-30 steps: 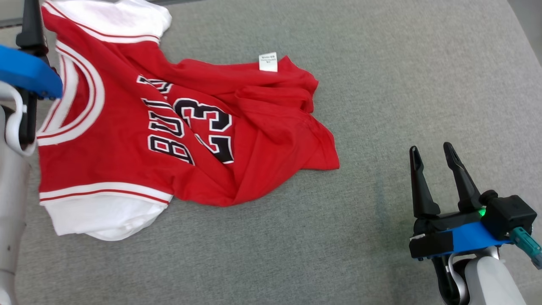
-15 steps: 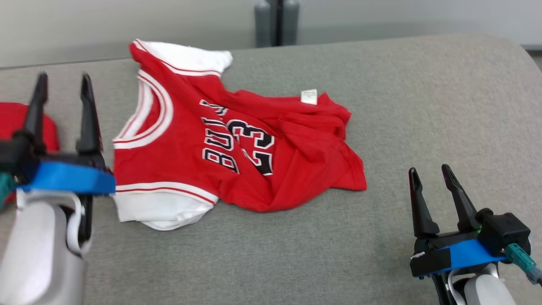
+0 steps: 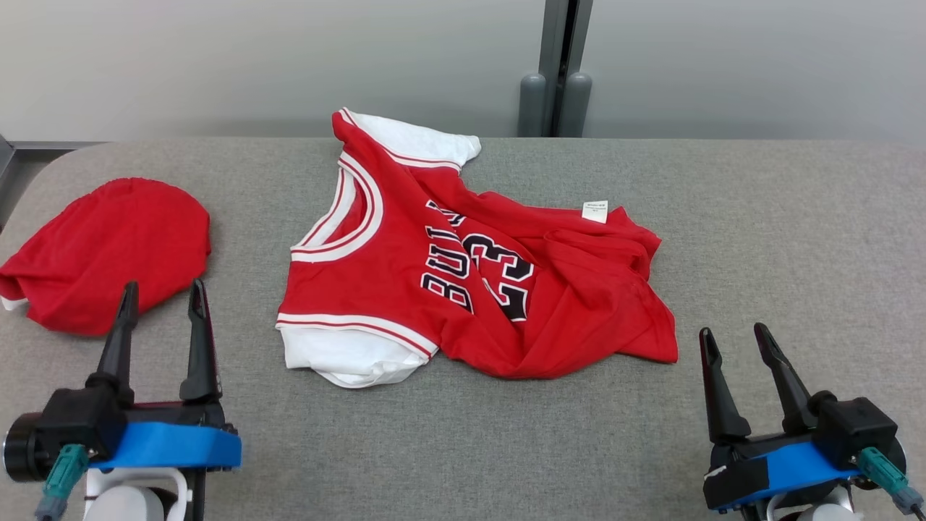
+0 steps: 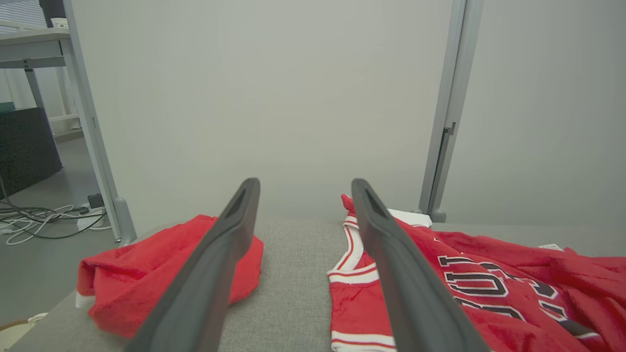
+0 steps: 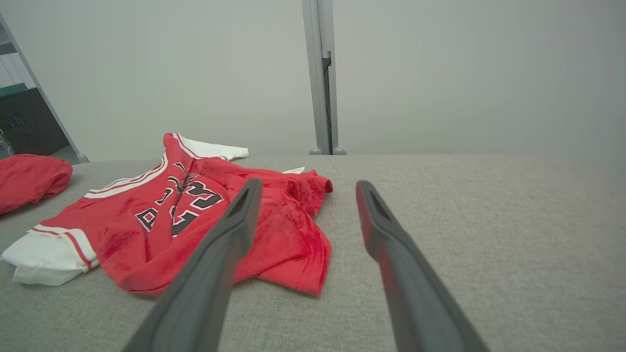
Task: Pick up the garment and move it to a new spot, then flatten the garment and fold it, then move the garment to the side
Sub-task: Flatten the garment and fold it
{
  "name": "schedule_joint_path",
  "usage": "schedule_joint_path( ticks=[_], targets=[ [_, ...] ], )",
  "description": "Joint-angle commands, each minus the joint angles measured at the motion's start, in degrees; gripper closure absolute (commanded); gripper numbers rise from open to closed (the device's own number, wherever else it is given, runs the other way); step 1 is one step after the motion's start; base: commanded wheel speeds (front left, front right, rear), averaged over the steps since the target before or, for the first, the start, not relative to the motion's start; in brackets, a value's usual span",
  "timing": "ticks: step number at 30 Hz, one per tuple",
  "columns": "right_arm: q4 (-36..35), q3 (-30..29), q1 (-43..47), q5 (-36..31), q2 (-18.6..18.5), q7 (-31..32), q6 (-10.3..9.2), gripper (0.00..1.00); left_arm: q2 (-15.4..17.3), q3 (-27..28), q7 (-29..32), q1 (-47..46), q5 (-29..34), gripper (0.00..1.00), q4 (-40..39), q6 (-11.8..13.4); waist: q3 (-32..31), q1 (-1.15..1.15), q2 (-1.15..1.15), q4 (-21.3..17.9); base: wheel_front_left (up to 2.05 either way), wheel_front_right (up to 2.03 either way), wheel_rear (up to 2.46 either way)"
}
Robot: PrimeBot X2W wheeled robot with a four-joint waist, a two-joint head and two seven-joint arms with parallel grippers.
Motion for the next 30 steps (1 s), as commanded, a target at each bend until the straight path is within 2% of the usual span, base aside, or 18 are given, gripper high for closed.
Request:
schedule_joint_path(
  ticks=[1,10,17,30],
  targets=[
    [0.2,0.0,0.9,0.0,-0.1,-0.2,0.03,0.00,-0.3,0.2,-0.1,1.2,0.5,0.00,-0.3,-0.2,-0.3,0.01,0.01,0.3,0.00,0.00,0.00],
    [0.8,0.6,2.3,0.4,-0.1,-0.2,0.03,0.00,-2.8,0.6,-0.1,6.9,1.7,0.00,0.9,-0.5,-1.8,0.01,0.01,1.3,0.00,0.00,0.00],
    [1.0,0.9,2.6,0.6,-0.1,-0.2,0.03,0.00,-3.3,0.2,-0.1,8.2,2.9,0.00,2.3,-0.4,-1.8,0.01,0.01,1.3,0.00,0.00,0.00],
    [1.0,1.4,0.4,0.2,-0.1,-0.2,0.03,0.00,-1.4,-3.0,-0.1,0.3,1.5,0.00,7.4,-0.4,1.2,0.01,0.01,0.1,0.00,0.00,0.00]
  ],
)
